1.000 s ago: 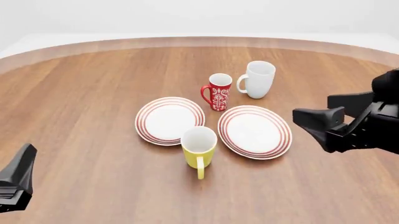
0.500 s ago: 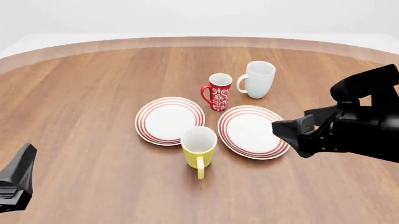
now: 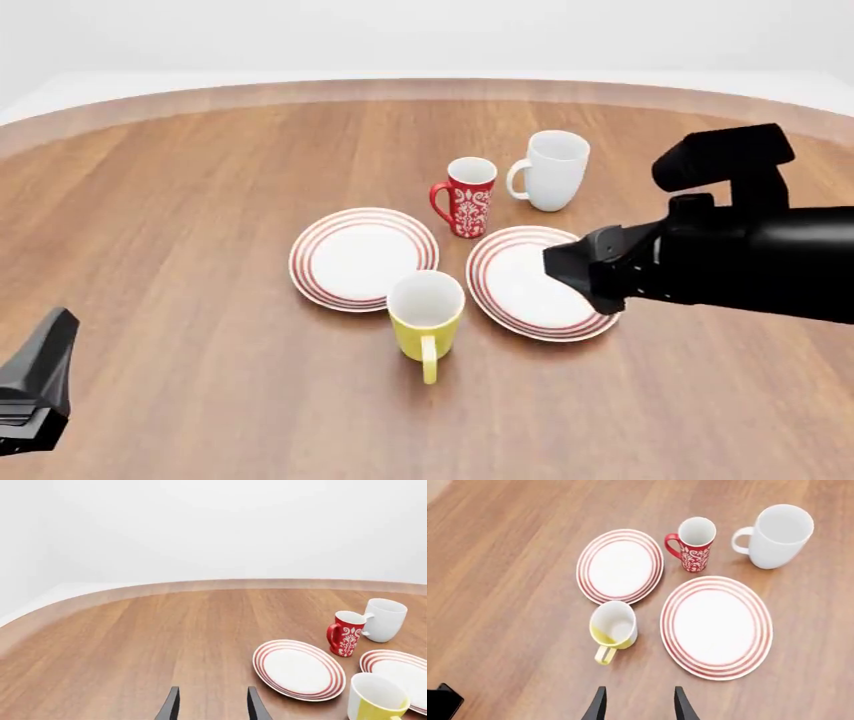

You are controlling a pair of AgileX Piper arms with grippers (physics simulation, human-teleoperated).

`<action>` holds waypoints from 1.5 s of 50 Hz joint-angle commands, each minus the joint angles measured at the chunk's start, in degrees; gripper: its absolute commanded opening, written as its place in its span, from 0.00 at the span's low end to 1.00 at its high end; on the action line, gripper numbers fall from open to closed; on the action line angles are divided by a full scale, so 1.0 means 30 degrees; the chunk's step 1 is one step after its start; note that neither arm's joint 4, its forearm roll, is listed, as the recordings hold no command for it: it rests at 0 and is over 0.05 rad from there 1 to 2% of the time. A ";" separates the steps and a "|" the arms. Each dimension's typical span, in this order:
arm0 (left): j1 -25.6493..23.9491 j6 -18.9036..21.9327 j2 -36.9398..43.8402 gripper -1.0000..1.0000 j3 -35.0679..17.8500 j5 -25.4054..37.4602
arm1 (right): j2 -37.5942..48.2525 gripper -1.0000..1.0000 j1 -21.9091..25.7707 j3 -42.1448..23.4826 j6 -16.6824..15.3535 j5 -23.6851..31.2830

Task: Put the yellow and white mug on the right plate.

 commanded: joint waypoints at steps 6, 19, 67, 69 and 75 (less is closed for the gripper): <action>0.0000 0.0000 0.0000 1.00 0.0000 0.0000 | 0.2337 1.00 0.0321 -0.1531 0.0003 -0.0423; 0.0000 0.0000 0.0000 1.00 0.0000 0.0000 | 0.4433 1.00 0.1216 -0.2395 0.0342 -0.1448; 0.0000 0.0000 0.0000 1.00 0.0000 0.0000 | 0.6246 1.00 0.1499 -0.1176 0.2471 -0.3643; 0.0000 0.0000 0.0000 1.00 0.0000 0.0000 | 0.6489 1.00 0.1500 -0.1150 0.2564 -0.3840; 0.0000 0.0000 0.0000 1.00 0.0000 0.0000 | 0.7351 1.00 0.1499 -0.1202 0.2602 -0.4436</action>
